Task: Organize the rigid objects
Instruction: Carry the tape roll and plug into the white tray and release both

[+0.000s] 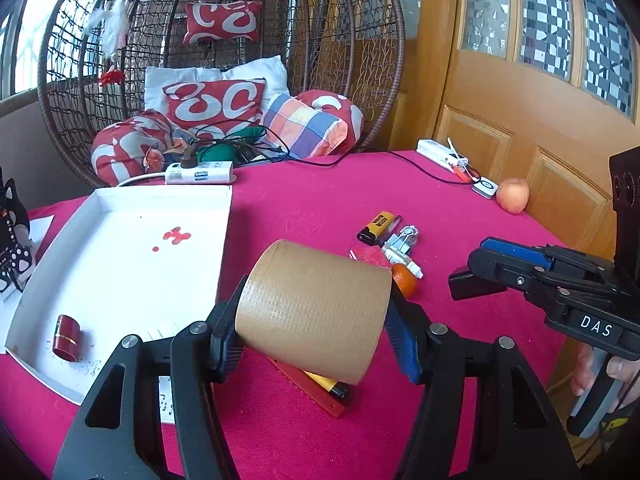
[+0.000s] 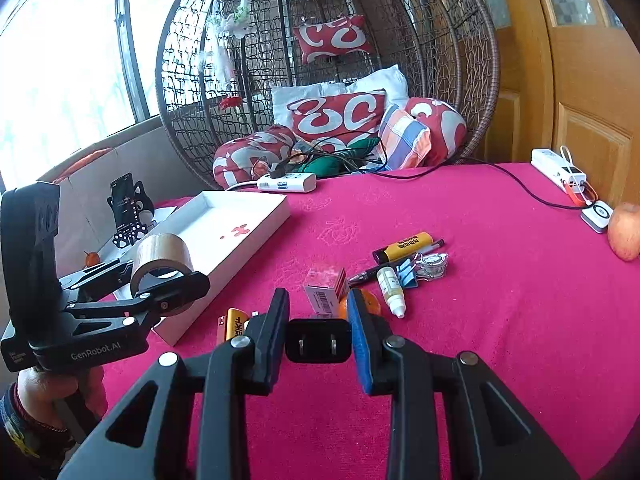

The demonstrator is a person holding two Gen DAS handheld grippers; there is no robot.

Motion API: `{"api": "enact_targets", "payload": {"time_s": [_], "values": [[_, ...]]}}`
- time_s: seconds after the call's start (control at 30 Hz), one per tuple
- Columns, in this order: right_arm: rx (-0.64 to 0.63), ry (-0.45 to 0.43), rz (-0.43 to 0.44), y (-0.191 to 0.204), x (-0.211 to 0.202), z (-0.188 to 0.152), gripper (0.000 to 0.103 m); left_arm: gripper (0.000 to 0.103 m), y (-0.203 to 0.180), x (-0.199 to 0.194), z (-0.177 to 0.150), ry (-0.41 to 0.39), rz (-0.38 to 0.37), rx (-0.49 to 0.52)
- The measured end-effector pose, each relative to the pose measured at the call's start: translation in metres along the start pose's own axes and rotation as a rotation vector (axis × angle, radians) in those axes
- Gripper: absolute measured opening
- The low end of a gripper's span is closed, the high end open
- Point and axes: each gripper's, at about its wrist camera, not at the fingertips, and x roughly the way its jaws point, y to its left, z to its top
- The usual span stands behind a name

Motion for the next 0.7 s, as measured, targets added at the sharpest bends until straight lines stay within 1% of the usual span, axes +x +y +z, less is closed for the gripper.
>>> {"api": "enact_targets", "payload": {"time_s": [0.37, 0.7], "values": [[-0.086, -0.003, 0.024, 0.037, 0.010, 0.018, 0.029, 0.061, 0.040, -0.023, 0.003, -0.059, 0.026, -0.084], [-0.175, 0.034, 0.061, 0.080, 0.040, 0.032, 0.029, 0.061, 0.091, -0.040, -0.005, -0.102, 0.078, -0.194]]}}
